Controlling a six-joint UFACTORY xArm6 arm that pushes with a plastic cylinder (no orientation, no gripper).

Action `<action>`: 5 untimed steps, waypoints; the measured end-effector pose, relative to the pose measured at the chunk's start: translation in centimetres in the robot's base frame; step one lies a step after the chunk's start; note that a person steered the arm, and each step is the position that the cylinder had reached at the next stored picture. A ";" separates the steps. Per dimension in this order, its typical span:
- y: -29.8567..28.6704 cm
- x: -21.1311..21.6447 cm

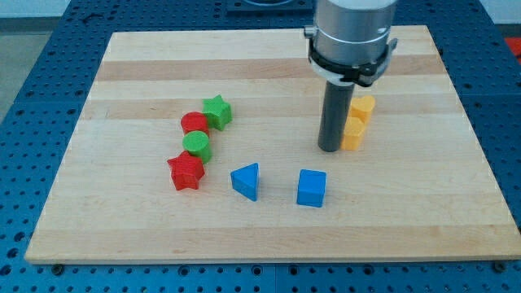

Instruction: Point your arm at red circle

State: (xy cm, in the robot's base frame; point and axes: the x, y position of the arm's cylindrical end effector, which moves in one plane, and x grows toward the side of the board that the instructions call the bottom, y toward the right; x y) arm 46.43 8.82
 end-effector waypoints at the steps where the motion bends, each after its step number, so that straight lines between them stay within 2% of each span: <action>1: 1.3 -0.9; 3: 0.2 -1.1; 4: -2.8 -3.1; 5: -4.5 -8.5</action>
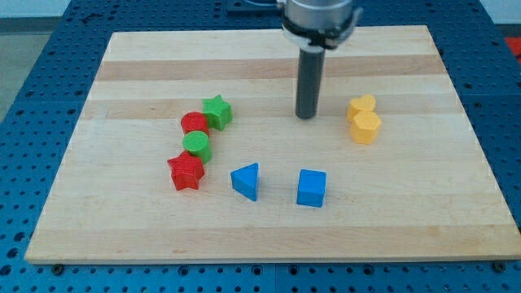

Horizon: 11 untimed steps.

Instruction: Point your arm at red circle

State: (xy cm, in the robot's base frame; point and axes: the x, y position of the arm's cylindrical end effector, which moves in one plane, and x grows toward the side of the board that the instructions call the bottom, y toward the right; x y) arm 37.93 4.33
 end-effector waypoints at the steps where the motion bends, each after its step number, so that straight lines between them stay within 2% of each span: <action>1: -4.5 -5.5; 2: -11.1 -8.8; 3: -20.0 -7.8; 4: -28.8 -4.2; 5: -33.7 1.8; 6: -34.6 6.4; 7: -31.5 8.3; 9: -22.0 7.6; 10: -19.6 6.5; 11: -19.7 6.2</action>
